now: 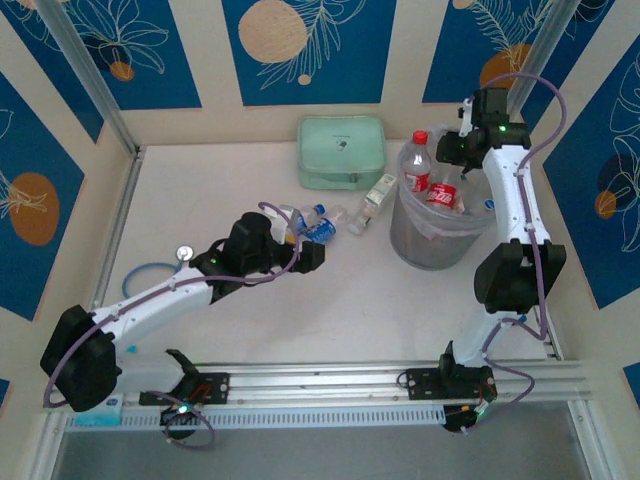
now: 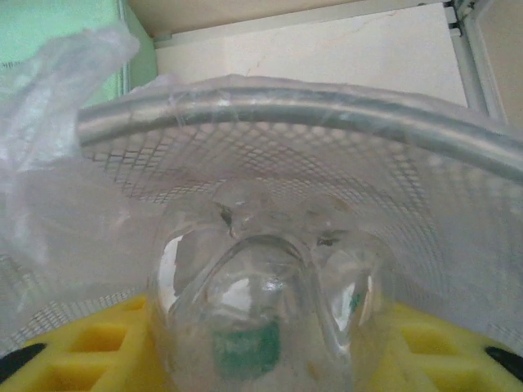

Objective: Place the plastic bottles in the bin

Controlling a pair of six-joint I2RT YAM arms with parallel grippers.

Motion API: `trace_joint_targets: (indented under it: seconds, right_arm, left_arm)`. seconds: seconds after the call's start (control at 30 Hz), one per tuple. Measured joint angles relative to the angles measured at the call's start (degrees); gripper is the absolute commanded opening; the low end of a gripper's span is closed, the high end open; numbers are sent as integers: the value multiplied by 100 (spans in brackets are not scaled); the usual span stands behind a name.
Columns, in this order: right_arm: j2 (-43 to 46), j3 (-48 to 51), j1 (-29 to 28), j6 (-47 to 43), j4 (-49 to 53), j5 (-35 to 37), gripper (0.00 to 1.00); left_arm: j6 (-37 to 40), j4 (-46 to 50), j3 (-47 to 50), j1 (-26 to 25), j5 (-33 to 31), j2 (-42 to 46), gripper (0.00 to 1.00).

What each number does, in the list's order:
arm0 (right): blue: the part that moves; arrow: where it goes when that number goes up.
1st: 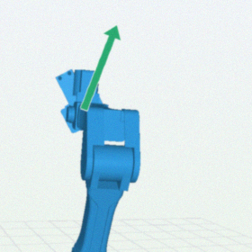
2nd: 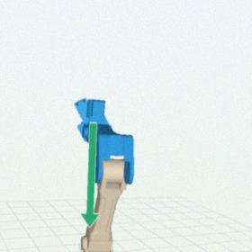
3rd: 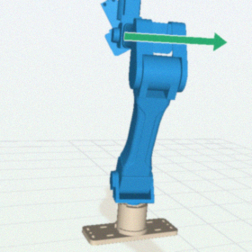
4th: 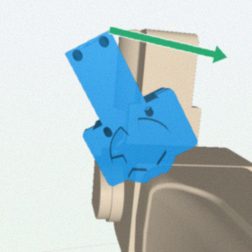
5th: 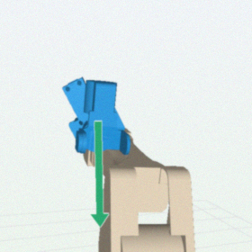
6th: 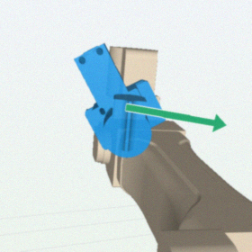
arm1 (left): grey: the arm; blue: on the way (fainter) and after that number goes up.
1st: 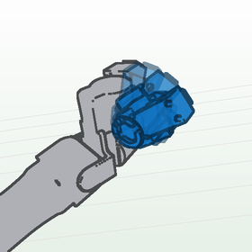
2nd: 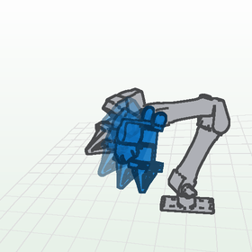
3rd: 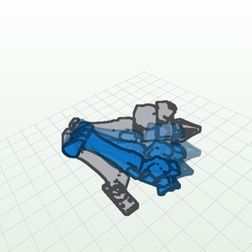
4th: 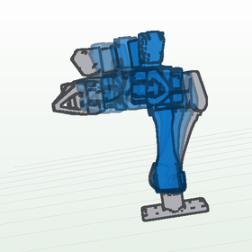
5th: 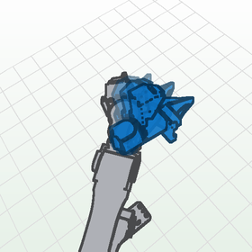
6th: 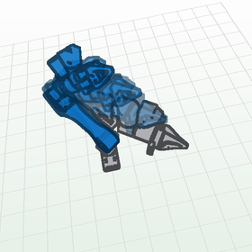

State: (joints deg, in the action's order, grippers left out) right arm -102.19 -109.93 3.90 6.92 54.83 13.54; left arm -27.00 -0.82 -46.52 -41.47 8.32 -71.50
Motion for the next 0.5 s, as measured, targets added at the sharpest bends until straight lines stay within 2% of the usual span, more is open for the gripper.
trace_joint_targets:
  seconds: [0.13, 0.17, 0.37, 0.5]
  right_arm:
    - [70, -503, 0, 26, 551, 105, 96]
    - [107, -616, 11, 39, 651, 114, 100]
    - [367, -1517, -94, 92, 1003, 129, 97]
    - [568, -1777, -496, 114, 925, 11, 77]
  left_arm:
    - [-2, -2, 0, 0, 2, -72, 100]
    - [-2, -2, -2, 0, 2, -101, 100]
    - [-4, -4, -2, 0, 33, -254, 100]
    - [-7, -13, -2, 0, 48, -293, 100]
